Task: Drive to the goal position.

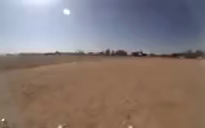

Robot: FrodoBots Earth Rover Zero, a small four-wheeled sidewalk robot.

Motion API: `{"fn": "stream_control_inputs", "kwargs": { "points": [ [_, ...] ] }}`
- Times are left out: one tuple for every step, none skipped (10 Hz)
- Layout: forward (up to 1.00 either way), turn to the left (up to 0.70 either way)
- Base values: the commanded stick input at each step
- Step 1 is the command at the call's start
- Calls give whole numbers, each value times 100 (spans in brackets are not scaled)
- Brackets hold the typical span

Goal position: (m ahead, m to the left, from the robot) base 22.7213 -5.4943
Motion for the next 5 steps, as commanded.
{"fn": "stream_control_inputs", "kwargs": {
  "points": [
    [100,0],
    [100,0],
    [100,0],
    [100,0],
    [100,0]
  ]
}}
